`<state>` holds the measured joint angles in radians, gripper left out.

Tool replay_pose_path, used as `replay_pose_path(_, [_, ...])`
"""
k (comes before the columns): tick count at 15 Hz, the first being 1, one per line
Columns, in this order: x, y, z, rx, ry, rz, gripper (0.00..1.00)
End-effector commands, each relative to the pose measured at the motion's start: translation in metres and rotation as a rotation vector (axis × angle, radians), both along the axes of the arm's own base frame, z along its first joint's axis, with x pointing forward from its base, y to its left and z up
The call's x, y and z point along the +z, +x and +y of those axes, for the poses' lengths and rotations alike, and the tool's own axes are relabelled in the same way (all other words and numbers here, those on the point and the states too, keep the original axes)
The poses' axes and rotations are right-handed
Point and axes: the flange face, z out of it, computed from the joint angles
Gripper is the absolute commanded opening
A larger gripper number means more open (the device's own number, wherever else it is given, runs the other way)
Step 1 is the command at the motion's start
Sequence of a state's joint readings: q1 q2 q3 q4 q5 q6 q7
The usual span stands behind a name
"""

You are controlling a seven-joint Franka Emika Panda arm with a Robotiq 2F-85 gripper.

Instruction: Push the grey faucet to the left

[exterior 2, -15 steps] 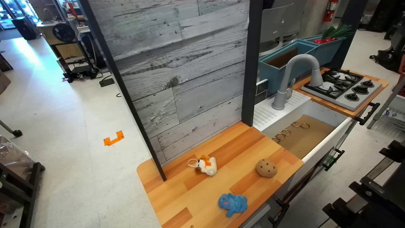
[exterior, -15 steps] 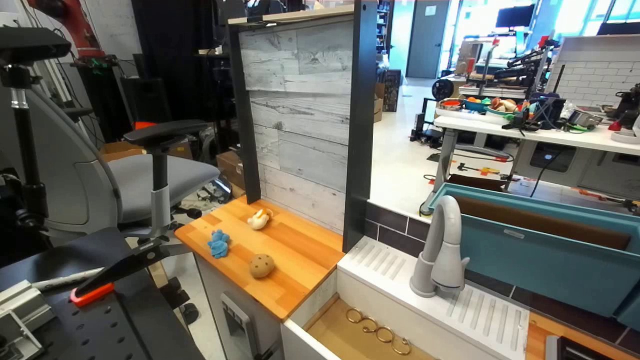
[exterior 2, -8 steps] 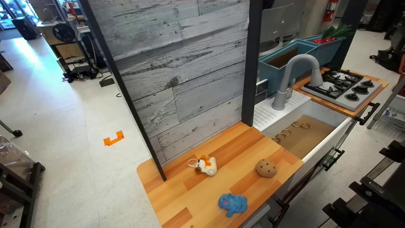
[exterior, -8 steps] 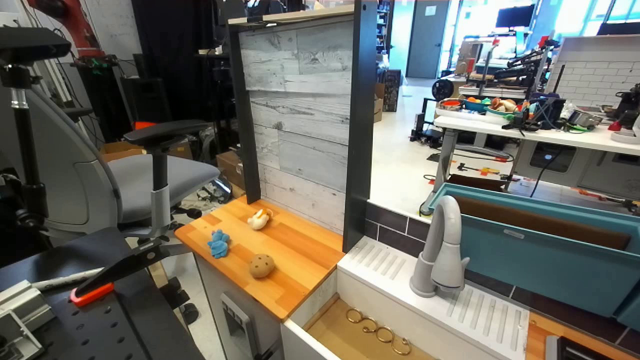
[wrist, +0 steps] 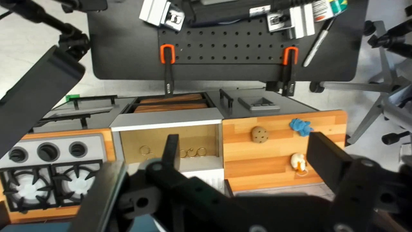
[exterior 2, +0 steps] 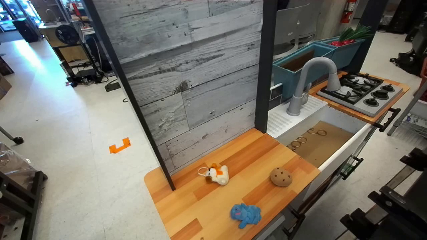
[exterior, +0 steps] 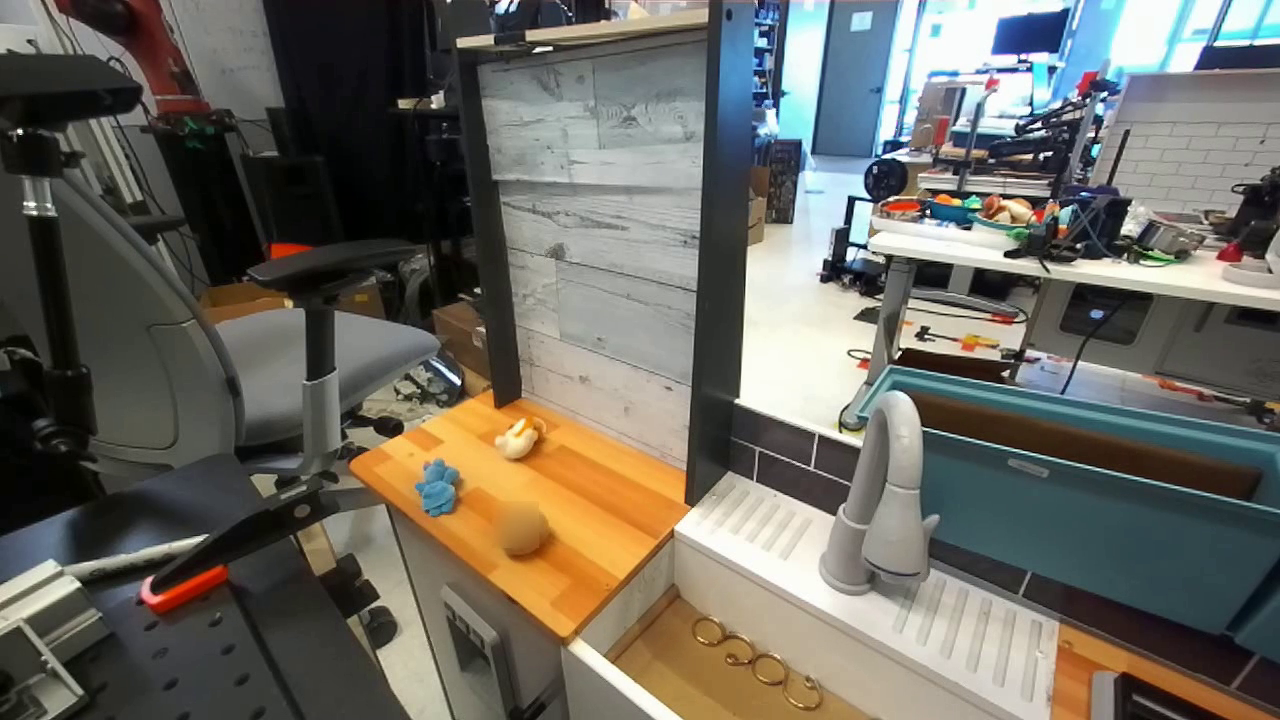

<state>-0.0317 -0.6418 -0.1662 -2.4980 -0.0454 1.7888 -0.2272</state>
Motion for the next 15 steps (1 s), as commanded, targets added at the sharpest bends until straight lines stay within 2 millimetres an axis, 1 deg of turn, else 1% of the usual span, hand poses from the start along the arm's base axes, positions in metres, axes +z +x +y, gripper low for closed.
replay_pose_path(1, [-0.025,0.028,-0.029,0.065,-0.073,-0.019,1.00])
replay_pose_path(4, [-0.052,0.055,-0.039,0.093,-0.114,-0.013,1.00])
replay_pose_path(8, [-0.082,0.090,-0.040,0.128,-0.167,0.006,1.00])
replay_pose_path(9, [-0.092,0.099,-0.042,0.115,-0.157,-0.002,1.00])
replay_pose_path(12, [-0.120,0.127,-0.054,0.028,-0.146,-0.096,1.00])
replay_pose_path(15, [-0.154,0.152,-0.065,-0.045,-0.114,-0.159,1.00])
